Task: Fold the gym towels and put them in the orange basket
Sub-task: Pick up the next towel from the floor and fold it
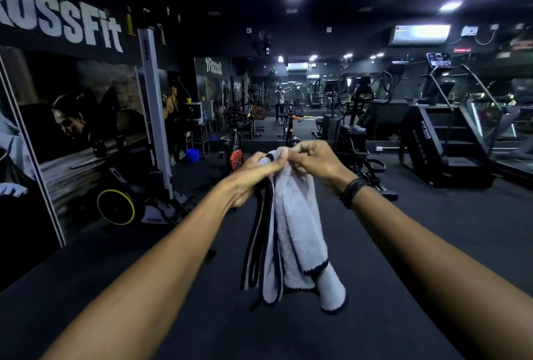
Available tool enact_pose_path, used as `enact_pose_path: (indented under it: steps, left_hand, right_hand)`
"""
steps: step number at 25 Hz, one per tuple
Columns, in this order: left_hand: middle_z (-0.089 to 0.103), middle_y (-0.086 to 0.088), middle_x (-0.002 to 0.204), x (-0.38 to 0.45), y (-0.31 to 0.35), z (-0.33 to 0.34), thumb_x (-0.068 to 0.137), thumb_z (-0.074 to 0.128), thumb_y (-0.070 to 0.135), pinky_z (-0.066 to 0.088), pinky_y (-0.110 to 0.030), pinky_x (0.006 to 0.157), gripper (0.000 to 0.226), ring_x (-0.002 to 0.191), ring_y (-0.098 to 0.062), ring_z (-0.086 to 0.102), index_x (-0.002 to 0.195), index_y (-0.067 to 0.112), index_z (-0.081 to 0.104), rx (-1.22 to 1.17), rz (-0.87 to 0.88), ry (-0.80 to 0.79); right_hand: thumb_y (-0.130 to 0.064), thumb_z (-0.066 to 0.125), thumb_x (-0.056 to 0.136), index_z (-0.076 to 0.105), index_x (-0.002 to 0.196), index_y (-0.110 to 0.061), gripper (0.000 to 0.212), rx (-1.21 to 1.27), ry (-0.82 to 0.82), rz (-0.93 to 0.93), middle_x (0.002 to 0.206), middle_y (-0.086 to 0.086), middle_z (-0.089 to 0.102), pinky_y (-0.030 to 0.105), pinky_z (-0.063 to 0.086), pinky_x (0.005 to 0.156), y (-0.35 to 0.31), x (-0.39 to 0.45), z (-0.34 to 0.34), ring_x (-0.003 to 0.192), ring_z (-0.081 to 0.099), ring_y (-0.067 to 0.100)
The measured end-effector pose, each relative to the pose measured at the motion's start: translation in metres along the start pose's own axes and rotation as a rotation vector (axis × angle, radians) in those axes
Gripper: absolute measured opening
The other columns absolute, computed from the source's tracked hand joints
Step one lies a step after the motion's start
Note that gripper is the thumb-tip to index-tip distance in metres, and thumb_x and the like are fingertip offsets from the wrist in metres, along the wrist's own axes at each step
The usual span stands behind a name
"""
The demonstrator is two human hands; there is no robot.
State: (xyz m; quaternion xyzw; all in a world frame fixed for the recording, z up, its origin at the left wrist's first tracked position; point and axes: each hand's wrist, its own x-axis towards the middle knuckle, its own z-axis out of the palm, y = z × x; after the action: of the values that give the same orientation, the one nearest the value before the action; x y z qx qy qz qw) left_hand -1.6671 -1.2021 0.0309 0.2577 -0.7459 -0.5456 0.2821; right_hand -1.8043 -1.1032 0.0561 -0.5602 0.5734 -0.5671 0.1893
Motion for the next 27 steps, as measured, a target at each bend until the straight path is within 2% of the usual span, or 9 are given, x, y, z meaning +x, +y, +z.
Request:
enact_pose_path:
  steps: [3,6,8,10,11,14,17,21,27]
  left_hand:
    - [0.066,-0.002,0.104,-0.005,-0.015,-0.001,0.067,0.087,0.018,0.05,-0.024,0.088,0.058,0.095,-0.013,0.062,0.114,0.006,0.056,0.013,0.108,0.061]
    - [0.068,-0.003,0.096,-0.012,-0.015,-0.012,0.074,0.074,-0.005,0.054,-0.018,0.07,0.042,0.087,-0.013,0.064,0.111,0.007,0.058,-0.201,0.166,0.126]
    - [0.07,-0.004,0.099,-0.014,-0.012,-0.022,0.074,0.073,-0.004,0.057,-0.025,0.076,0.046,0.091,-0.015,0.066,0.116,0.008,0.058,-0.324,0.177,0.126]
    - [0.071,-0.004,0.1,-0.018,-0.007,-0.027,0.065,0.079,0.004,0.054,-0.034,0.09,0.057,0.096,-0.016,0.066,0.118,0.008,0.057,-0.426,0.215,0.121]
    - [0.072,-0.002,0.099,-0.019,-0.006,-0.027,0.06,0.08,0.01,0.052,-0.036,0.094,0.059,0.097,-0.016,0.066,0.115,0.01,0.058,-0.459,0.243,0.121]
    - [0.072,-0.001,0.099,-0.022,-0.004,-0.029,0.066,0.076,0.008,0.053,-0.034,0.093,0.05,0.097,-0.016,0.066,0.113,0.012,0.059,-0.471,0.3,0.129]
    - [0.064,-0.004,0.11,-0.018,-0.003,-0.043,0.074,0.079,0.015,0.051,-0.021,0.084,0.056,0.102,-0.018,0.06,0.123,0.014,0.053,-0.065,0.259,0.275]
    - [0.043,-0.008,0.139,-0.014,-0.004,-0.064,0.073,0.075,0.054,0.042,-0.037,0.099,0.082,0.124,-0.027,0.047,0.139,0.024,0.038,0.742,0.043,0.411]
    - [0.042,-0.007,0.139,-0.019,-0.005,-0.03,0.071,0.065,0.07,0.043,-0.047,0.1,0.085,0.126,-0.029,0.045,0.139,0.027,0.04,1.03,-0.023,0.209]
  right_hand:
    - [-0.028,0.045,0.101,0.066,0.089,0.0,0.037,0.221,-0.226,0.167,0.073,0.006,0.071,0.019,0.058,0.062,-0.006,-0.01,0.001,0.064,0.067,0.01]
    - [-0.024,0.064,0.092,0.064,0.096,-0.004,0.02,0.118,0.121,-0.019,0.078,0.003,0.069,0.025,0.058,0.063,0.011,-0.009,-0.012,0.067,0.064,0.009]
    - [-0.027,0.08,0.077,0.054,0.123,-0.013,0.055,-0.111,0.184,-0.02,0.104,0.001,0.062,0.03,0.053,0.08,0.026,-0.012,-0.027,0.091,0.06,0.01]
    - [-0.033,0.086,0.067,0.031,0.145,-0.019,0.096,-0.11,-0.048,0.098,0.128,-0.004,0.049,0.03,0.044,0.098,0.04,-0.02,-0.028,0.117,0.051,0.013]
    - [-0.035,0.088,0.064,0.032,0.145,-0.019,0.1,-0.075,-0.138,0.112,0.132,-0.007,0.05,0.029,0.044,0.1,0.043,-0.023,-0.024,0.121,0.052,0.012]
    - [-0.022,0.087,0.068,0.059,0.116,-0.016,0.057,0.014,-0.098,0.029,0.112,-0.007,0.069,0.024,0.053,0.085,0.042,-0.022,-0.012,0.103,0.065,0.009]
    - [-0.034,0.088,0.061,0.066,0.102,-0.022,0.048,-0.159,0.067,-0.007,0.102,-0.007,0.072,0.035,0.054,0.088,0.044,-0.01,-0.018,0.096,0.067,0.012]
    - [-0.056,0.074,0.06,0.059,0.113,-0.022,0.064,-0.688,0.167,0.111,0.109,0.003,0.068,0.037,0.052,0.082,0.04,-0.007,-0.029,0.098,0.064,0.028]
    - [-0.058,0.071,0.072,0.051,0.116,-0.016,0.064,-1.088,0.269,0.281,0.115,0.011,0.063,0.037,0.042,0.073,0.044,-0.033,-0.071,0.103,0.061,0.034]
